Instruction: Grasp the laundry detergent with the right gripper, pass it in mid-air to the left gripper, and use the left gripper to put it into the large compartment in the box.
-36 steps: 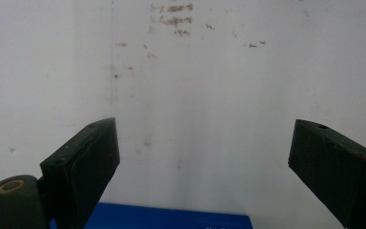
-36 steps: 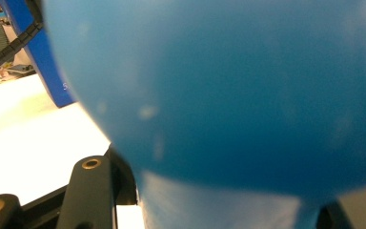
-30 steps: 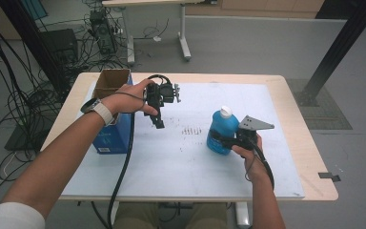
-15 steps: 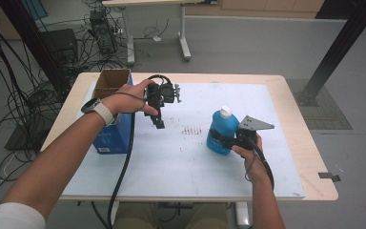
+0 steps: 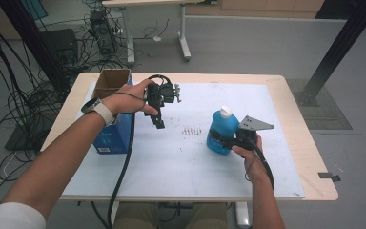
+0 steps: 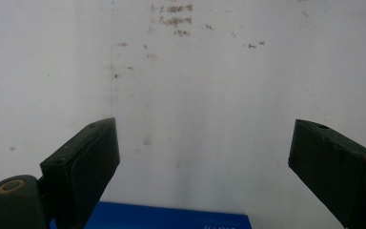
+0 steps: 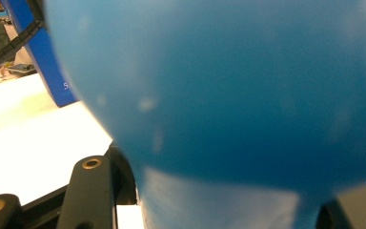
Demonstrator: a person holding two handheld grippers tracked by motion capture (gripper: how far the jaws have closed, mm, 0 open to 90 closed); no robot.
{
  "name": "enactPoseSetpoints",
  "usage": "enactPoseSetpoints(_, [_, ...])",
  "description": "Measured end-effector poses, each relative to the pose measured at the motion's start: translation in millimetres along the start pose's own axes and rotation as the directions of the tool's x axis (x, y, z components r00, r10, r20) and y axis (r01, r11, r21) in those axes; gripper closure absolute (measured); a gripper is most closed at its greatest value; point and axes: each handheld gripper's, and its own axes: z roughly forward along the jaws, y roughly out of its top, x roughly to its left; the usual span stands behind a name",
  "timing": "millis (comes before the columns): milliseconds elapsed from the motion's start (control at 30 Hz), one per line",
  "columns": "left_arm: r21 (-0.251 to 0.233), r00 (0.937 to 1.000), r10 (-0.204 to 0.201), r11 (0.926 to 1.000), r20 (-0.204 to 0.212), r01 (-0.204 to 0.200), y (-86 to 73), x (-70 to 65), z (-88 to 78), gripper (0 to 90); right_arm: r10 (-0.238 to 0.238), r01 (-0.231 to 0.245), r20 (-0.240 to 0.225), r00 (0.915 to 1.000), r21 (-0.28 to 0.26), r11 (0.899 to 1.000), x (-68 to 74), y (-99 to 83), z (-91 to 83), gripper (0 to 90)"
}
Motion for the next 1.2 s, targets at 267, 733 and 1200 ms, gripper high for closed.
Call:
enactPoseSetpoints(267, [-0.001, 1.0, -0.003, 1.0, -0.002, 0.003, -0.6, -0.4, -0.8, 10.4, 0.0, 0.0, 0.0, 1.0, 0.0, 1.0, 0.0, -0.1, 0.1, 42.0])
enactPoseSetpoints(733, [0.0, 1.0, -0.001, 1.0, -0.003, 0.001, 0.1, -0.6, -1.4, 10.4, 0.001, -0.001, -0.001, 1.0, 0.0, 1.0, 0.0, -0.1, 0.1, 41.9])
enactPoseSetpoints(1200, [-0.005, 1.0, -0.002, 1.0, -0.006, 0.002, -1.9, -0.3, -2.6, 10.4, 0.001, -0.001, -0.001, 1.0, -0.002, 1.0, -0.1, -0.2, 0.2, 41.8])
